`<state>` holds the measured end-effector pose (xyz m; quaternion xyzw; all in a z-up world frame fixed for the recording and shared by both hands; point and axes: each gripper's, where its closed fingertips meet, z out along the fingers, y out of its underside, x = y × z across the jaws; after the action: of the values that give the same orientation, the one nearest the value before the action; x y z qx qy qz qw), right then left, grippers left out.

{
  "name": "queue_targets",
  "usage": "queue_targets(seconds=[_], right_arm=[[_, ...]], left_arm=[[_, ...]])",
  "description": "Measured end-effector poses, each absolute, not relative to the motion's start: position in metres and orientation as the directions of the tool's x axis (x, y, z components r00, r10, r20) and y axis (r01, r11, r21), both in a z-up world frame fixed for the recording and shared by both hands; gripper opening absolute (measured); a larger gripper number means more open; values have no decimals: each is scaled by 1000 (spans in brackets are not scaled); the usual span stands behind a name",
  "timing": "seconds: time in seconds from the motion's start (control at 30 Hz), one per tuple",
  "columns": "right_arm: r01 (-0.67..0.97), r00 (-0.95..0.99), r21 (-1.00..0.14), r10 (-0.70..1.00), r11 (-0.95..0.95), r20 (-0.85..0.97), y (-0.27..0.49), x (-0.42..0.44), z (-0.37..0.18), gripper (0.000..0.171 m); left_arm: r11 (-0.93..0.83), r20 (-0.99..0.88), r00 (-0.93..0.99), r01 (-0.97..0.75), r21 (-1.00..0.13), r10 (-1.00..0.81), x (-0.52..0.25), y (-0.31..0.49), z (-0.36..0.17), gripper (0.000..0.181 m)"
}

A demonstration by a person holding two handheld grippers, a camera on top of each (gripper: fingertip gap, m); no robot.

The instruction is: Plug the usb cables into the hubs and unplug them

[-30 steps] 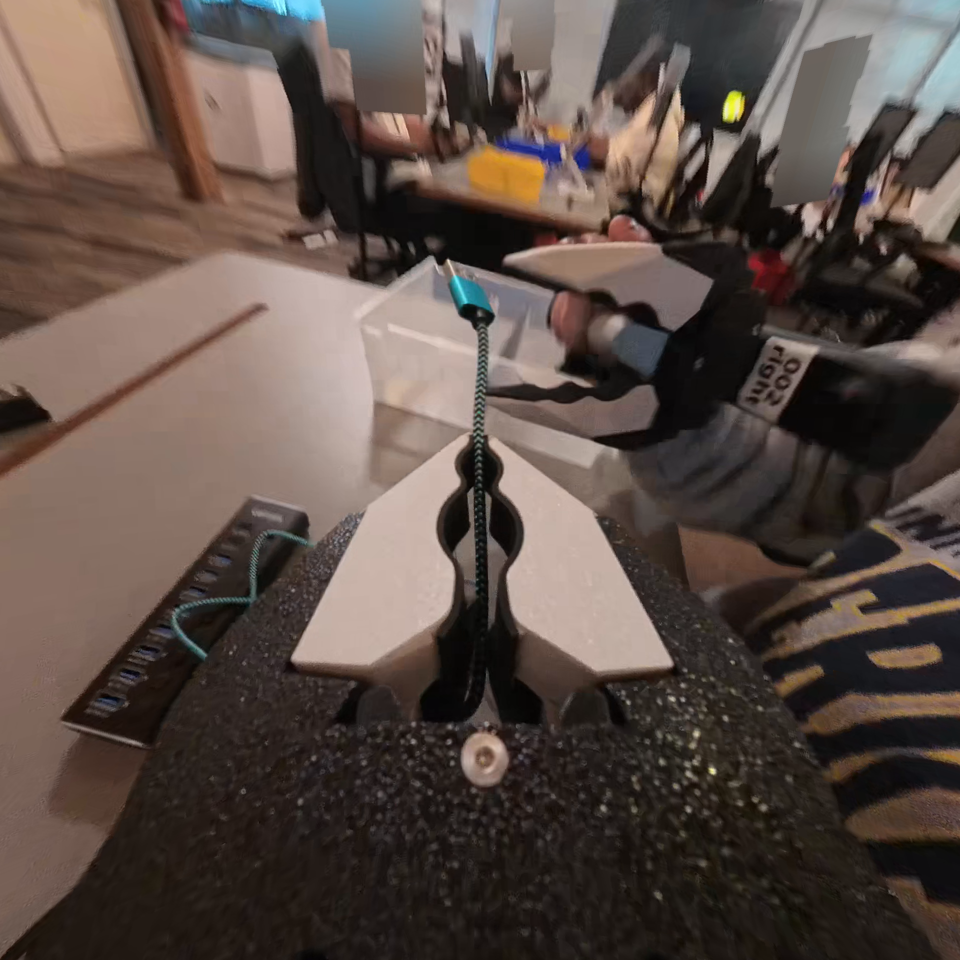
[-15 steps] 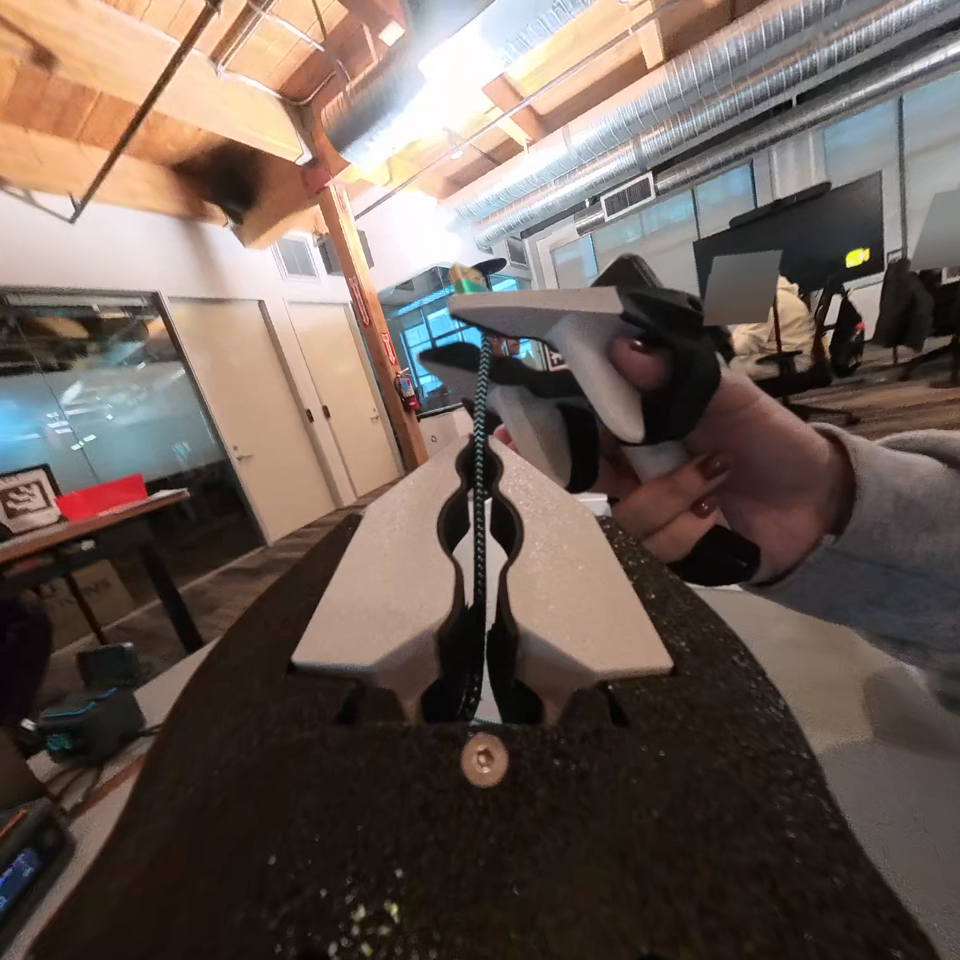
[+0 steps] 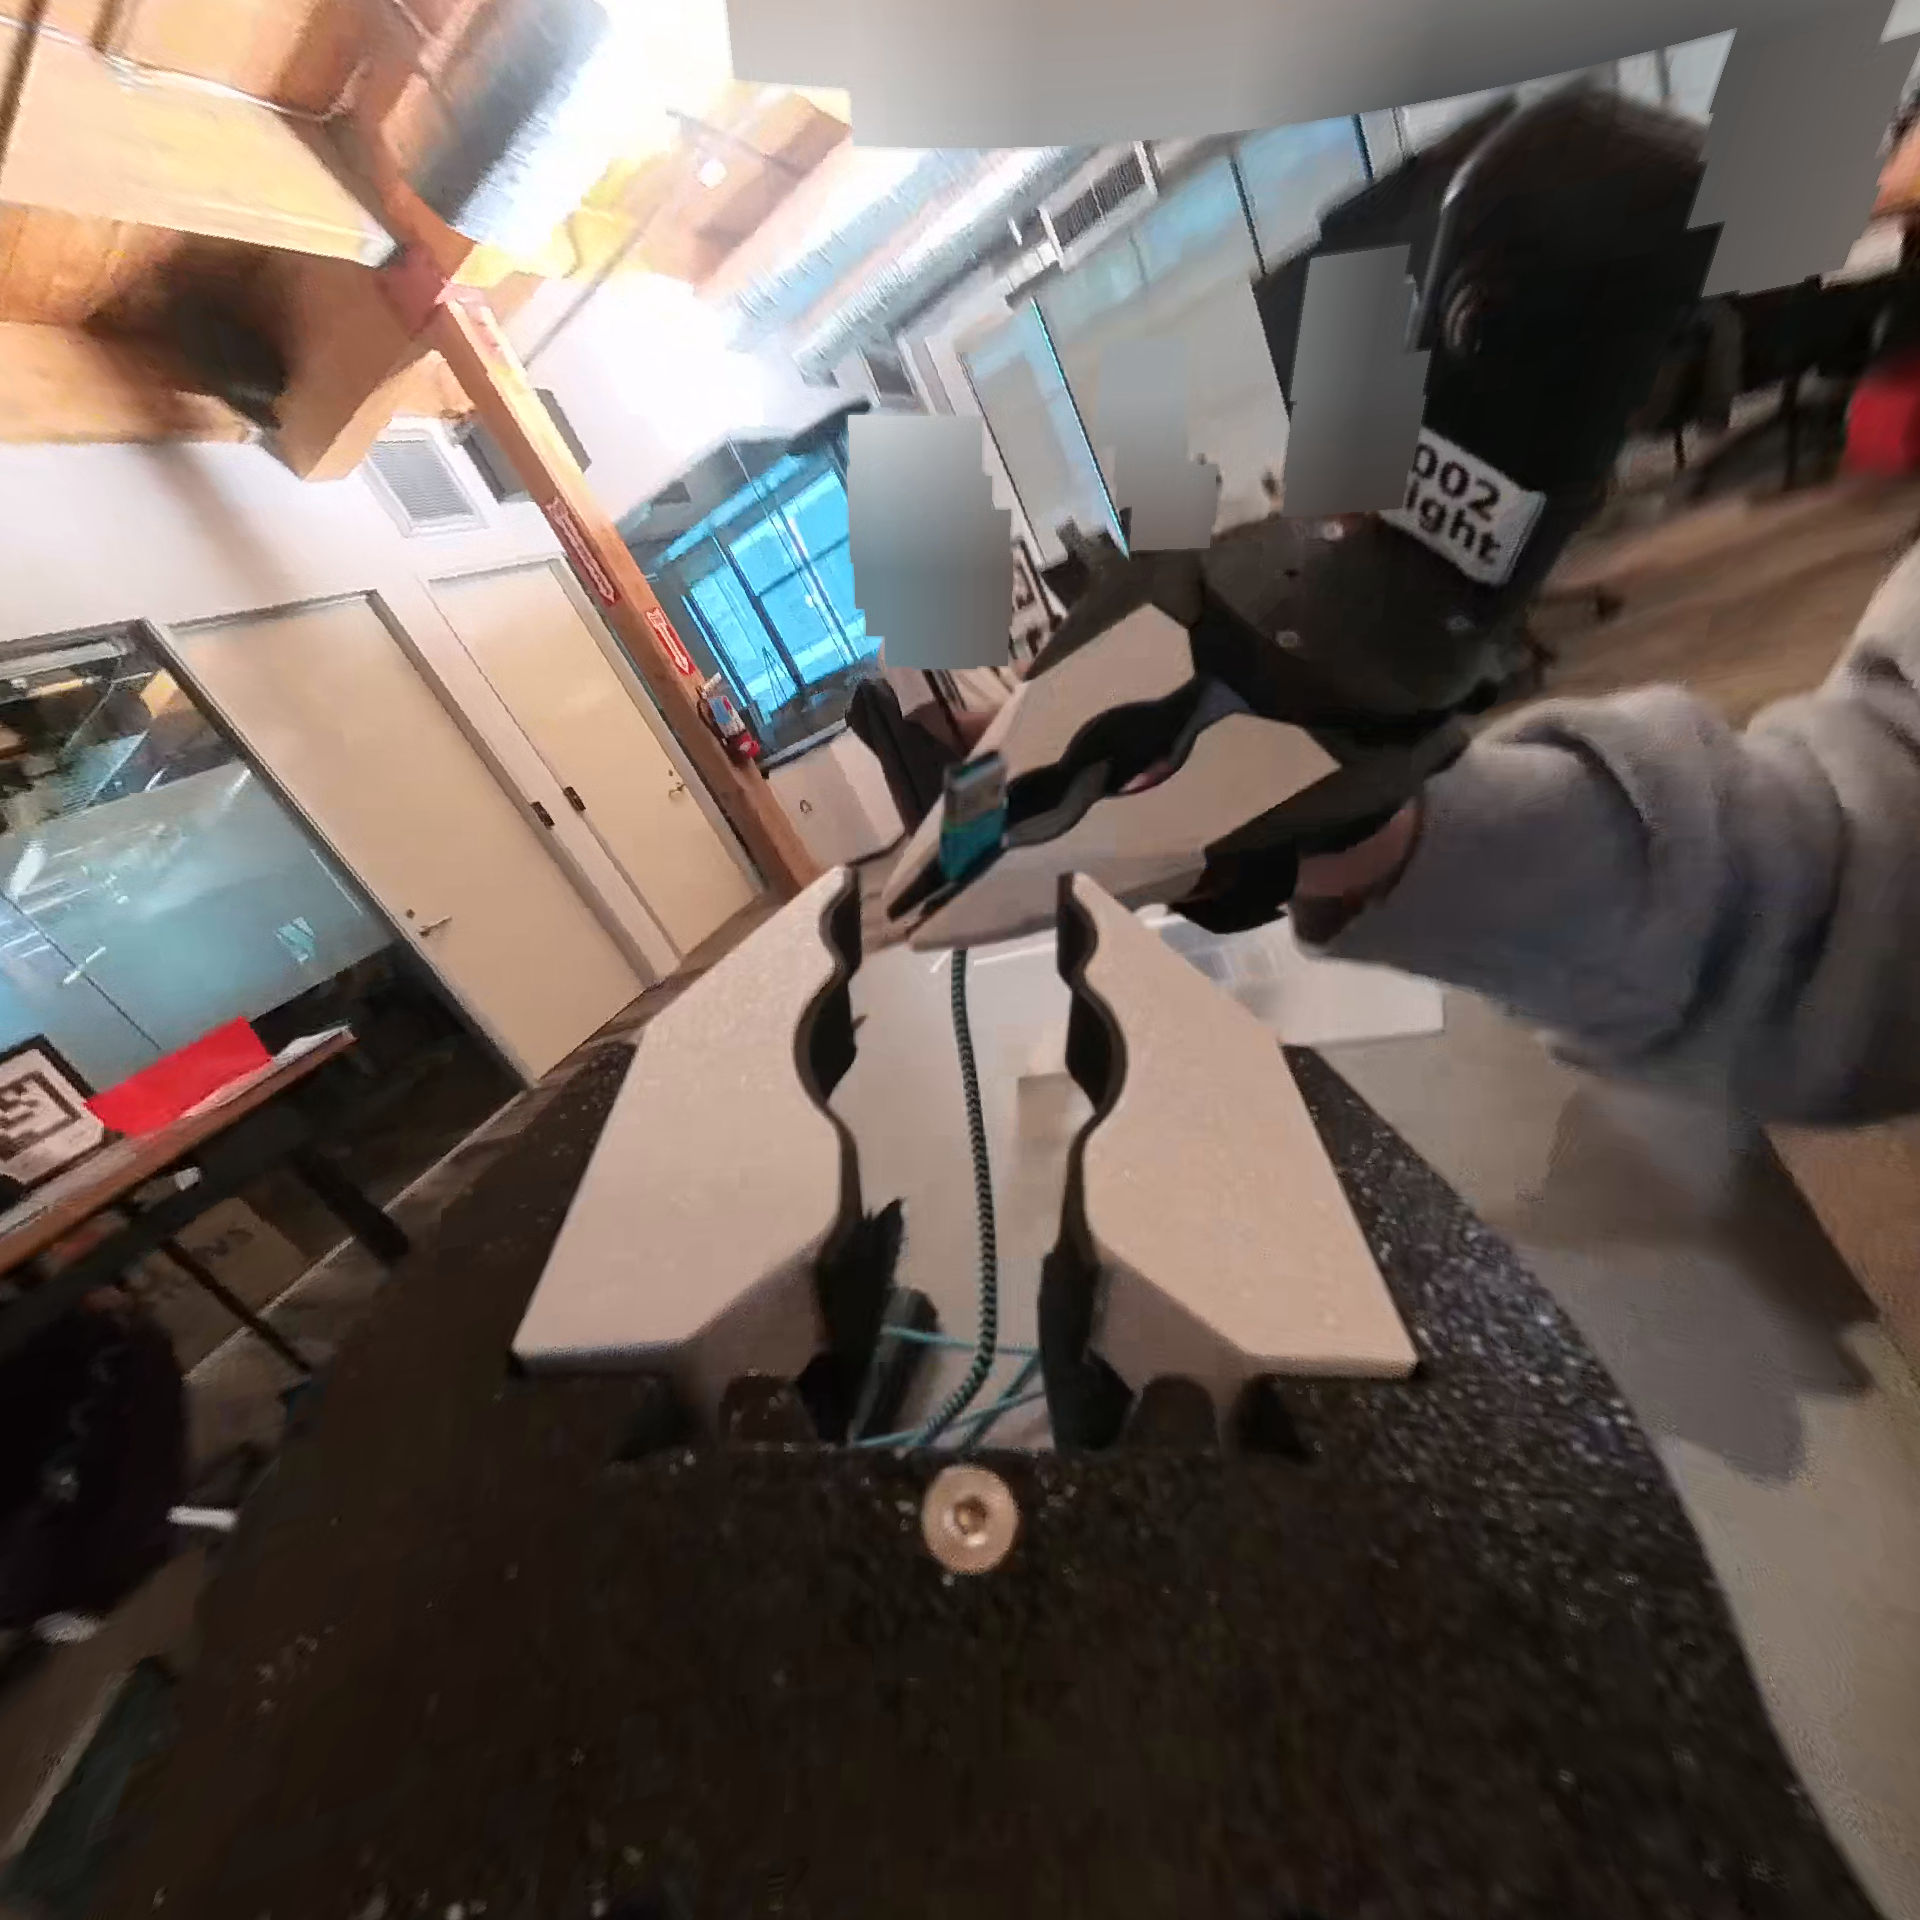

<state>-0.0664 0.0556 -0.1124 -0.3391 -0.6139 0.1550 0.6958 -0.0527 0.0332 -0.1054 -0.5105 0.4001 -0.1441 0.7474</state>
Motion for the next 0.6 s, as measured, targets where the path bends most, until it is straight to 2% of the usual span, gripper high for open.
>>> queue_targets(seconds=[0.1,0.17,0.3,0.47,0.6], right_arm=[[305,166,-533,507,789,846,59,-64,-121,3],[334,139,-493,475,803,869,58,-64,-126,4],[358,88,-466,468,809,879,55,-64,-135,3],[377,6,-443,476,814,879,49,-64,-148,3],[401,-156,-406,498,821,853,34,-60,-173,3]], left_arm=[[367,-444,588,-254,-895,-676,-46,29,-106,31],[371,-465,569,-281,-885,-678,-42,26,-107,21],[378,-571,523,-436,-817,-633,-41,28,-123,15],[386,-634,458,-525,-758,-623,-43,25,-132,6],[417,-721,319,-645,-641,-615,-40,12,-156,5]])
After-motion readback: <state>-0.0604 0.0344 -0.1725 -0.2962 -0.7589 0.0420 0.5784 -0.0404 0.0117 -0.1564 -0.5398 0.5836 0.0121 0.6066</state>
